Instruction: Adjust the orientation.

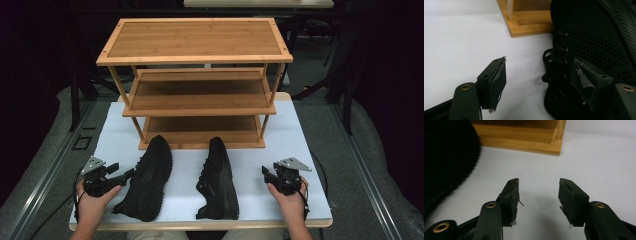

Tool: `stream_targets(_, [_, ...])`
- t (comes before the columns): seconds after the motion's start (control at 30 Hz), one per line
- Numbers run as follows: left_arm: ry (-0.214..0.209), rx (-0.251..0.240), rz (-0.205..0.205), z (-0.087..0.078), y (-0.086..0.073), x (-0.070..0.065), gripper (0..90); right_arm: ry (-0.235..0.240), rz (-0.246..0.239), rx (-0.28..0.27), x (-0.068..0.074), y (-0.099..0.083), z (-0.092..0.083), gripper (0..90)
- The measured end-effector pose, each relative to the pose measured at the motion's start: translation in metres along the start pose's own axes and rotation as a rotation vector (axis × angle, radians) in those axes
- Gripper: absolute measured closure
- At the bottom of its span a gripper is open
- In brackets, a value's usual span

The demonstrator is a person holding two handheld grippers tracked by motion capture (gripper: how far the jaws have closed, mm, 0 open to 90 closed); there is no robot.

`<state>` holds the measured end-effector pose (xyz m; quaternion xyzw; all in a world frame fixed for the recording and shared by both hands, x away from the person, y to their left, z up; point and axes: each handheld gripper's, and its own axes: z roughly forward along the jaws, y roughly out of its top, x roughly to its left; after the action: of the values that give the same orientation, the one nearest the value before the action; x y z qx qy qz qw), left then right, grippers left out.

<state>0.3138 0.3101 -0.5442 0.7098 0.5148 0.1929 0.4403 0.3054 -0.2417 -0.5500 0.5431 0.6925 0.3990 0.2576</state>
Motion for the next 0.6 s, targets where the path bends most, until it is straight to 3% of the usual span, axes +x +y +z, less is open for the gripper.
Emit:
stream_targets(0.1, [0.004,-0.002,-0.007,0.002,0.001,0.0,30.6,0.005,-0.02,-0.063,0.003,-0.005,-0.011,52.9])
stream_targets(0.17, [0.002,-0.007,0.001,0.001,0.001,0.0,33.0,0.001,-0.025,-0.042,0.005,-0.006,-0.013,53.7])
stream_targets(0.23, [0.008,-0.014,0.006,-0.001,0.002,-0.001,34.4,0.049,-0.002,-0.029,0.006,-0.006,-0.011,53.7])
stream_targets(0.3, [-0.01,-0.008,0.001,-0.003,0.002,-0.001,35.1,0.018,-0.003,-0.024,0.009,-0.007,-0.01,52.5])
stream_targets(0.37, [-0.024,-0.002,-0.009,-0.004,0.0,-0.001,35.8,0.036,0.0,-0.003,0.011,-0.009,-0.009,49.9])
stream_targets(0.4, [-0.026,-0.003,-0.009,-0.005,0.0,-0.002,37.3,0.006,0.003,-0.003,0.014,-0.011,-0.01,49.7])
stream_targets(0.5, [-0.016,-0.007,-0.003,-0.007,0.0,-0.004,38.9,0.03,0.016,-0.01,0.018,-0.016,-0.014,49.1])
stream_targets(0.6, [-0.041,0.012,0.009,-0.007,-0.002,-0.004,47.0,0.026,0.002,-0.022,0.017,-0.016,-0.014,47.1])
